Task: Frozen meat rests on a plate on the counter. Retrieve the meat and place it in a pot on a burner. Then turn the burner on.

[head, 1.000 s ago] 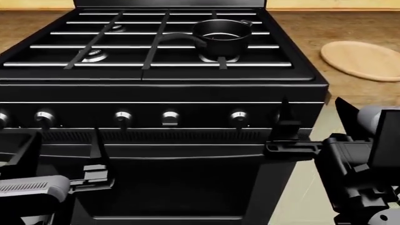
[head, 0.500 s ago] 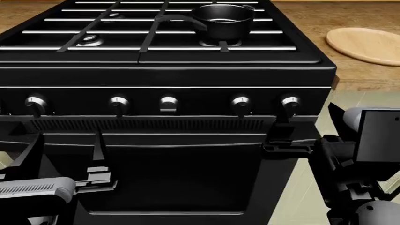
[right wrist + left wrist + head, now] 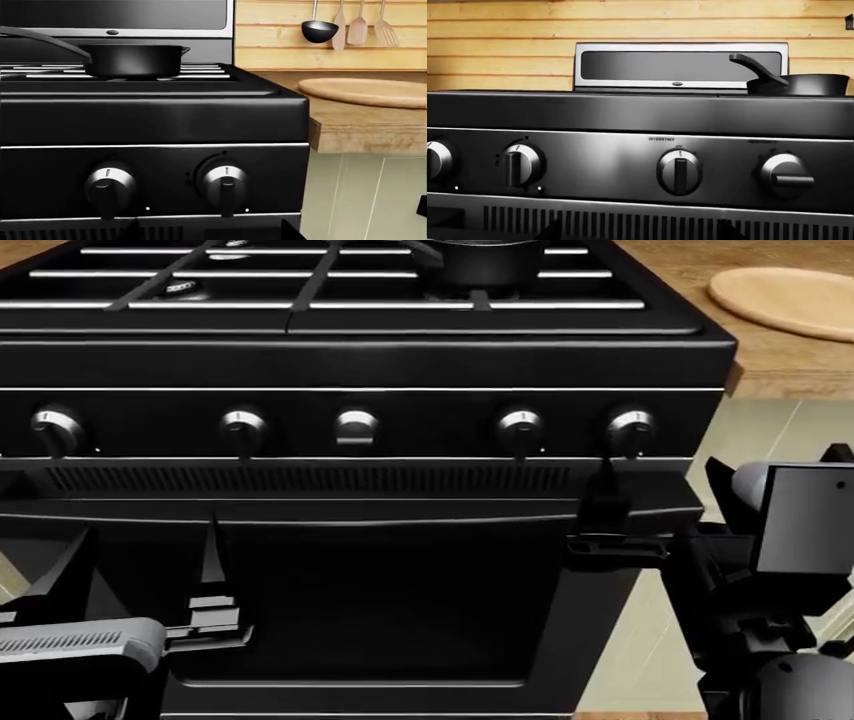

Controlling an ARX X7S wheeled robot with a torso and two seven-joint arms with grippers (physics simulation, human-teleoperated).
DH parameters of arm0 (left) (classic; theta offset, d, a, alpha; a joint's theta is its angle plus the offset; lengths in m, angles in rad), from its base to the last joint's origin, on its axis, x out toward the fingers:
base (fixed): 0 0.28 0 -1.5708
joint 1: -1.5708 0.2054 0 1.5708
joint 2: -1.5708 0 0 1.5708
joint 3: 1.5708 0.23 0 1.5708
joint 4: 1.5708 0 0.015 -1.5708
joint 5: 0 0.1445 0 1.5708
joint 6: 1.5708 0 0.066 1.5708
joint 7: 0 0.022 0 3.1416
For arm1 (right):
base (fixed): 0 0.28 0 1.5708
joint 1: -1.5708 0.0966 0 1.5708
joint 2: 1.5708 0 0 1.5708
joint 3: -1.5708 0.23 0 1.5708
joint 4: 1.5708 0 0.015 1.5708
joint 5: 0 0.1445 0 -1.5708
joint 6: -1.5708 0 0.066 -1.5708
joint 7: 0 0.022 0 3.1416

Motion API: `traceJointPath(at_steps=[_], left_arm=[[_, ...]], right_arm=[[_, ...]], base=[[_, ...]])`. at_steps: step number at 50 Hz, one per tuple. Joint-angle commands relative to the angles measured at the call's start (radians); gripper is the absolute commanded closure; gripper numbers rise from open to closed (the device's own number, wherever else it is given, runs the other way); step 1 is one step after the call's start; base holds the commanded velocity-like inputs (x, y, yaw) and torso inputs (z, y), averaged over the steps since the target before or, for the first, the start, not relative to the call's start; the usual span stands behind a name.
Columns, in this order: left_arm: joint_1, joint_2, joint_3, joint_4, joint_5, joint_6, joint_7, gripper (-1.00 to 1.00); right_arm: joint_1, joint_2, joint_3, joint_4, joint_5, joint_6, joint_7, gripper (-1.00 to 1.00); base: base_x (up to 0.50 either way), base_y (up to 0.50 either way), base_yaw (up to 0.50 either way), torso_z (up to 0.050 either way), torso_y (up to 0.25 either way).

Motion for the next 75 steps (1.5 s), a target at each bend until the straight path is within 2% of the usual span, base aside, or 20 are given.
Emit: traceJointPath(at_steps=[1, 16, 58, 71, 75], left_arm=[[0.000, -0.001, 0.004, -0.005, 0.003, 0.004, -0.002, -1.00], [0.004, -0.001, 0.006, -0.008, 0.001, 0.021, 0.000, -1.00], [0.021, -0.001, 0.005, -0.007, -0.059, 0.041, 0.010, -1.00], [0.024, -0.004, 0.007, -0.006, -0.063, 0.044, 0.007, -1.00], [0.024, -0.003, 0.010, -0.011, -0.067, 0.046, 0.010, -1.00]], right_arm=[[0.006, 0.001, 0.002, 0.020, -0.004, 0.000, -0.009, -1.00], [0.043, 0.004, 0.001, 0.032, 0.011, 0.021, -0.011, -1.00], [0.206, -0.065, -0.079, 0.287, -0.036, 0.138, -0.115, -1.00], [0.233, -0.083, -0.095, 0.308, -0.043, 0.156, -0.128, -1.00], [0.253, -0.119, -0.121, 0.371, -0.089, 0.159, -0.154, -1.00]], base=[[0.00, 0.00, 0.00, -0.050, 0.000], [0.00, 0.00, 0.00, -0.050, 0.000], [0.00, 0.00, 0.00, 0.000, 0.000], [0.00, 0.00, 0.00, 0.000, 0.000], [0.00, 0.00, 0.00, 0.000, 0.000]])
